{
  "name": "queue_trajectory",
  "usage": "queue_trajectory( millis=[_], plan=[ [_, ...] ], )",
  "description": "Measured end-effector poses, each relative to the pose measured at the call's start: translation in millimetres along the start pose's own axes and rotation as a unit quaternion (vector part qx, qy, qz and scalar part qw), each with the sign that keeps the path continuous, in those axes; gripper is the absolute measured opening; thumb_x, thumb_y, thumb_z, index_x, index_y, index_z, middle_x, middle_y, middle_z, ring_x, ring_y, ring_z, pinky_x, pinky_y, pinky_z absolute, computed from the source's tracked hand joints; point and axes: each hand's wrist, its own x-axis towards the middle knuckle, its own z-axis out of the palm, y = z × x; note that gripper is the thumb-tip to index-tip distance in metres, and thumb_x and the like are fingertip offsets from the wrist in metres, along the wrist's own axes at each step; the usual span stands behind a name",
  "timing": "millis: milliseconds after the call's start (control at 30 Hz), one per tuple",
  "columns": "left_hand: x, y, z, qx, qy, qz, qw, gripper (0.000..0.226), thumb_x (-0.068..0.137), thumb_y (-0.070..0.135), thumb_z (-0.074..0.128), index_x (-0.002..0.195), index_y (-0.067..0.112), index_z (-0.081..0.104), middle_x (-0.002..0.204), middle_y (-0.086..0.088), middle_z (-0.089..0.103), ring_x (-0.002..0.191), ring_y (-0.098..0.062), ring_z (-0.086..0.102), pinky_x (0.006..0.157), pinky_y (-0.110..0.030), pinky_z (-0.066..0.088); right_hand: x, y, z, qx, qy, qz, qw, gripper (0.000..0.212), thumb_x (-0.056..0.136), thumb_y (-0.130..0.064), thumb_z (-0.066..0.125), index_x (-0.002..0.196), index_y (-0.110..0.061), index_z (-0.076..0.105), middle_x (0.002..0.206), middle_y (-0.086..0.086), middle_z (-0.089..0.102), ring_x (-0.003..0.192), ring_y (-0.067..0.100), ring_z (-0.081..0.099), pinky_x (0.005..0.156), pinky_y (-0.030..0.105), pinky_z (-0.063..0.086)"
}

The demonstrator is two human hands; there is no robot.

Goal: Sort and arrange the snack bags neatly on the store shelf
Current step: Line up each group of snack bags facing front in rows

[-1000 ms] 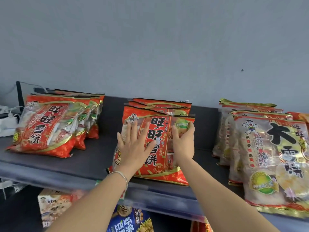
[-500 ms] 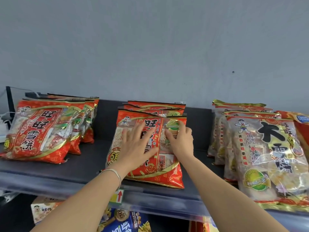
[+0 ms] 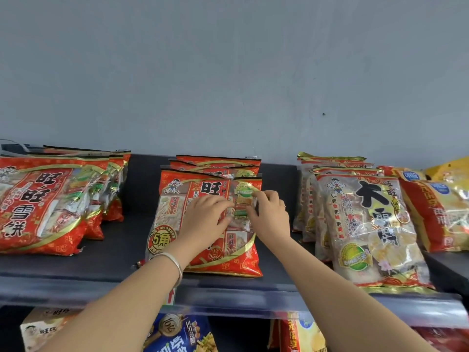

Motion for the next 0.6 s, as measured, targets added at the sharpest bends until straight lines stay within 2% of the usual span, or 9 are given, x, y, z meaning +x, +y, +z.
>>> queue_trajectory(
  millis=[133,267,467,600],
  plan=[
    [7,36,8,-0.062,0.024,0.03,0.997,0.035,0.095,0.03,0.05,0.13,0.026,0.054,0.133,0.007,0.053,0.126,-0.013,0.044,0.105,-0.031,0.03,-15,17,-20,-0.06,-0.002,-0.044,0.997,0.034,0.098,-0.034,0.046,0.129,-0.021,0.054,0.134,0.002,0.046,0.122,0.025,0.045,0.095,0.04,0.044],
    [15,73,17,-0.076,0.029,0.066,0.994,0.031,0.095,0.03,0.05,0.125,0.025,0.057,0.123,0.005,0.061,0.117,-0.015,0.052,0.099,-0.03,0.037,-23,44,-48,-0.13,-0.002,-0.048,0.99,0.033,0.1,-0.034,0.043,0.129,-0.024,0.054,0.133,0.001,0.05,0.125,0.027,0.044,0.099,0.042,0.039],
    [28,126,29,-0.068,0.026,0.078,0.994,0.031,0.095,0.029,0.049,0.125,0.026,0.056,0.118,0.005,0.063,0.112,-0.018,0.055,0.093,-0.035,0.04,-34,90,-95,-0.209,0.003,-0.04,0.977,0.033,0.1,-0.034,0.04,0.128,-0.023,0.053,0.133,0.002,0.052,0.13,0.028,0.04,0.101,0.044,0.034],
    [36,179,39,-0.07,0.036,0.086,0.993,0.032,0.096,0.029,0.048,0.126,0.026,0.056,0.118,0.005,0.063,0.109,-0.017,0.056,0.091,-0.034,0.04,-45,134,-131,-0.238,0.012,-0.039,0.97,0.032,0.099,-0.03,0.045,0.129,-0.022,0.053,0.135,0.004,0.054,0.132,0.03,0.041,0.103,0.046,0.035]
  ],
)
